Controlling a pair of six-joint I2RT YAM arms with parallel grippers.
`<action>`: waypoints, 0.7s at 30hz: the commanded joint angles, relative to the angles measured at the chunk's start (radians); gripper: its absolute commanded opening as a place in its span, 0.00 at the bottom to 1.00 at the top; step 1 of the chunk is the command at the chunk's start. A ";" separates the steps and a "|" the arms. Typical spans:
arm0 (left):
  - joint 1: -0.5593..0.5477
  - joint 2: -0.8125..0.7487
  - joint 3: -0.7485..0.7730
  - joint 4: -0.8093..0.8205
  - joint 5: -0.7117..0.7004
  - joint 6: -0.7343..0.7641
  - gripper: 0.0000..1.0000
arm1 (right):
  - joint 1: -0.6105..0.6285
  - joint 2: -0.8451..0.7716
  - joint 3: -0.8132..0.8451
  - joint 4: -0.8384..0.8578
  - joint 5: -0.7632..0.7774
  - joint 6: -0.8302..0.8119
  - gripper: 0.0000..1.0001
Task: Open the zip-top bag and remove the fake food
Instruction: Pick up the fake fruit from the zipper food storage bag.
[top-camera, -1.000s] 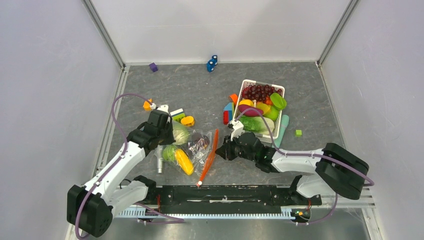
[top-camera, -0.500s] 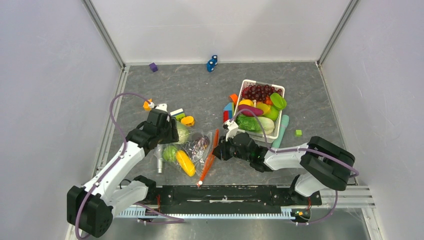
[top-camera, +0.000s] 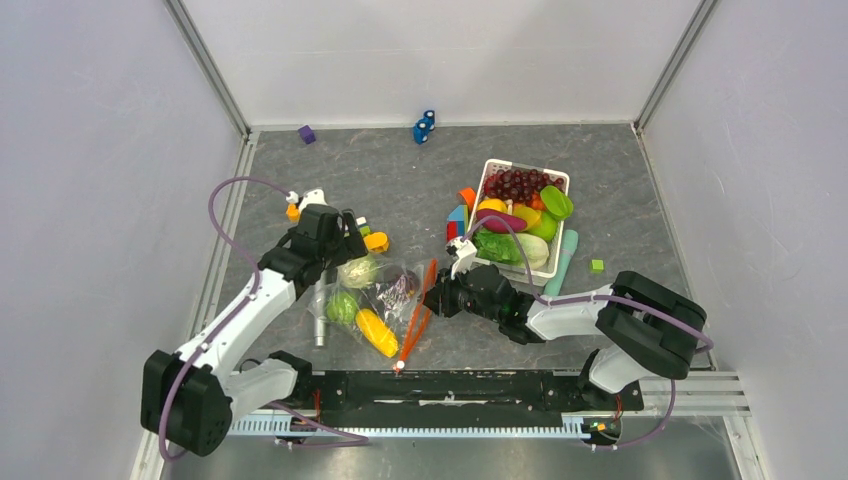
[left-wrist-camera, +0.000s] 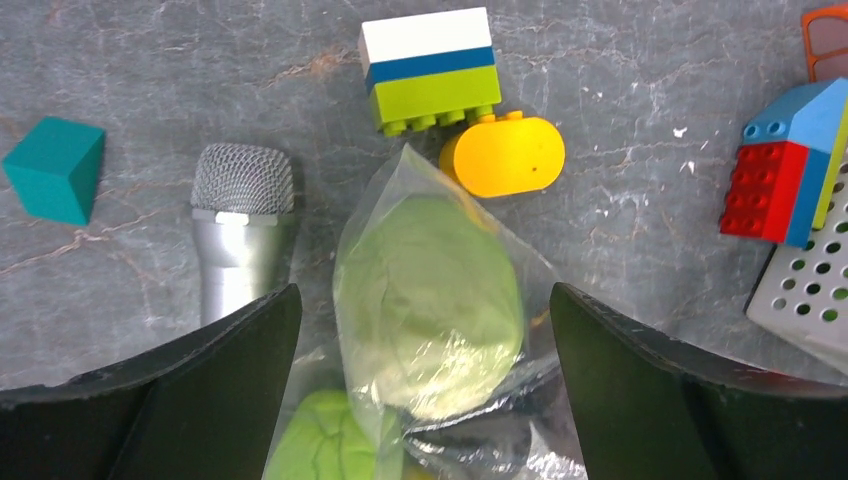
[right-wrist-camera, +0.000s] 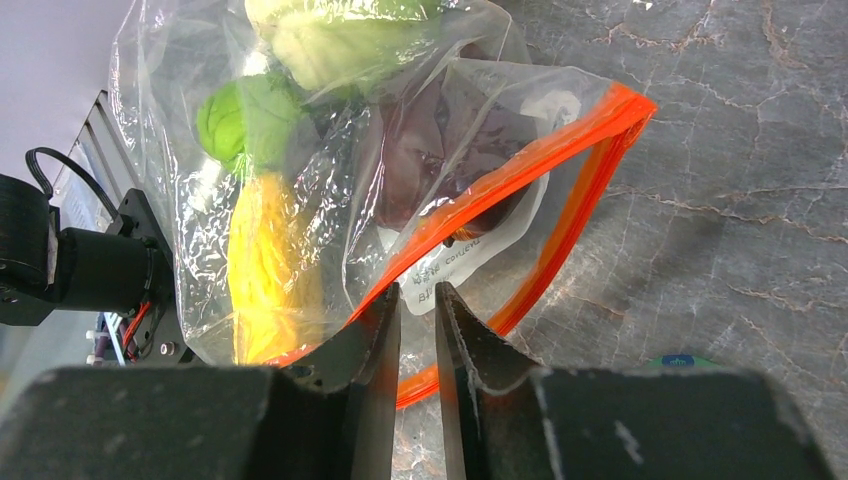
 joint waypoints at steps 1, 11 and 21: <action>0.006 0.058 -0.003 0.134 -0.032 -0.080 1.00 | 0.004 0.008 0.026 0.052 0.013 0.000 0.25; 0.014 0.194 0.011 0.179 -0.075 -0.089 0.95 | 0.004 0.015 0.023 0.053 0.013 0.000 0.26; 0.013 0.201 -0.017 0.228 -0.048 -0.054 0.54 | 0.003 0.017 0.029 0.052 0.025 -0.016 0.29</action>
